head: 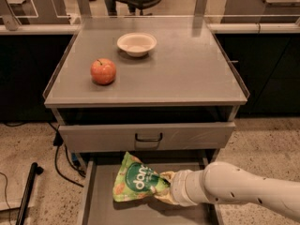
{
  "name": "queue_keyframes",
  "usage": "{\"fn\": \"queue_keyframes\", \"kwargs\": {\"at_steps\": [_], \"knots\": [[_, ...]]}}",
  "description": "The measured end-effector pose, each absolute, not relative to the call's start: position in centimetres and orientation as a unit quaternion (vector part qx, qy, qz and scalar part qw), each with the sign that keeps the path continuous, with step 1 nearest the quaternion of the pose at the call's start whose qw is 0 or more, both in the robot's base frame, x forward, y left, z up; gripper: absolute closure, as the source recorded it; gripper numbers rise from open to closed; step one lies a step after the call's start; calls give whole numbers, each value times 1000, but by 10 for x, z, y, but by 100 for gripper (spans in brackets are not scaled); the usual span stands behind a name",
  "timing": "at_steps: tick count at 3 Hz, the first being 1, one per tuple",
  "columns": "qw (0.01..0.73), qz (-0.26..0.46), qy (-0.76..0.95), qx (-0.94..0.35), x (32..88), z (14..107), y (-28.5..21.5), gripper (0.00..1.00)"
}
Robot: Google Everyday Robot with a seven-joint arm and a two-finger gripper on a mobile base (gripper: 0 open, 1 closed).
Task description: Place green rice chip bag into middle drawer
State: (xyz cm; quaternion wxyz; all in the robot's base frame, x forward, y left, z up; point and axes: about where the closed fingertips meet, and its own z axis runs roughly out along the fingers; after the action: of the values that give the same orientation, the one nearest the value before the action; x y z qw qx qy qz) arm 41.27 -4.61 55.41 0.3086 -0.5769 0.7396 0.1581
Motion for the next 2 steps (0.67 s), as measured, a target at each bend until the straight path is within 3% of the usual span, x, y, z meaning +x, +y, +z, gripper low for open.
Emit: {"fn": "queue_keyframes", "kwargs": {"at_steps": [2], "knots": [[300,177,750,-563,418,477,-53,100]]}}
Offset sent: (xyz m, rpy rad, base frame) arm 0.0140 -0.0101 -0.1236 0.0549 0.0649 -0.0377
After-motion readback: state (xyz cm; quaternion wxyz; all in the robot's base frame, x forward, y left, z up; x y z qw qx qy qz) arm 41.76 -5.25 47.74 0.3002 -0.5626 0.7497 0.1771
